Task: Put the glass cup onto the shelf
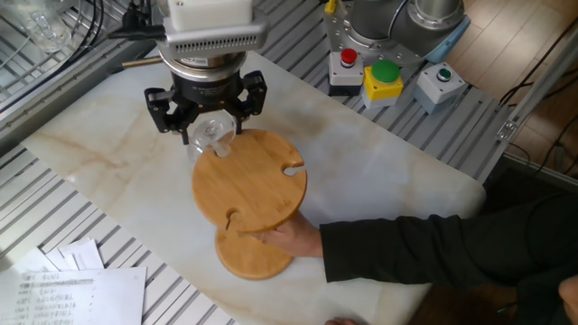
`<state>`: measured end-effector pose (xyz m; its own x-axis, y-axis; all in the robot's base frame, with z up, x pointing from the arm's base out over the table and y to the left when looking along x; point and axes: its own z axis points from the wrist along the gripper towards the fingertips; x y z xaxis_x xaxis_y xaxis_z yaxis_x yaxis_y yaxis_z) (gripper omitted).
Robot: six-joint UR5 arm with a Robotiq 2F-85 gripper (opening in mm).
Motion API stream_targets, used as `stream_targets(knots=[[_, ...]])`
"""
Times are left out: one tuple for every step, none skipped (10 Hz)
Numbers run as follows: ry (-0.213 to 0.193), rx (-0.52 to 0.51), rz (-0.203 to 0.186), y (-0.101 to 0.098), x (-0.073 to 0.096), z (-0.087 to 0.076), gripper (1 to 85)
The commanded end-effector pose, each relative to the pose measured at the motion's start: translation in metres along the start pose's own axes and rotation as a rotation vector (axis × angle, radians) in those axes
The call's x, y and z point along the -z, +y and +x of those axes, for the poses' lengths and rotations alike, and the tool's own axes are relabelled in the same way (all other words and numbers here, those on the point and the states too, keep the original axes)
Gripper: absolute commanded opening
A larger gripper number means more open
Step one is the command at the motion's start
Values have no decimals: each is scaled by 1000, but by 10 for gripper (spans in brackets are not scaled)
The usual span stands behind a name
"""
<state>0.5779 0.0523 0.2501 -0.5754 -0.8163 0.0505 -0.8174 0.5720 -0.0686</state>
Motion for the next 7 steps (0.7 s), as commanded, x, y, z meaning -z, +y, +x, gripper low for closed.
stream_targets(knots=[[-24, -2, -16, 6, -1, -8, 10], [-27, -3, -20, 7, -1, -9, 10], [-32, -3, -23, 8, -1, -10, 10], [-30, 0, -20, 6, 0, -9, 10], [-31, 14, -22, 4, 1, -7, 10], [-32, 23, -26, 3, 2, -4, 10], [-35, 24, -29, 3, 2, -5, 10]])
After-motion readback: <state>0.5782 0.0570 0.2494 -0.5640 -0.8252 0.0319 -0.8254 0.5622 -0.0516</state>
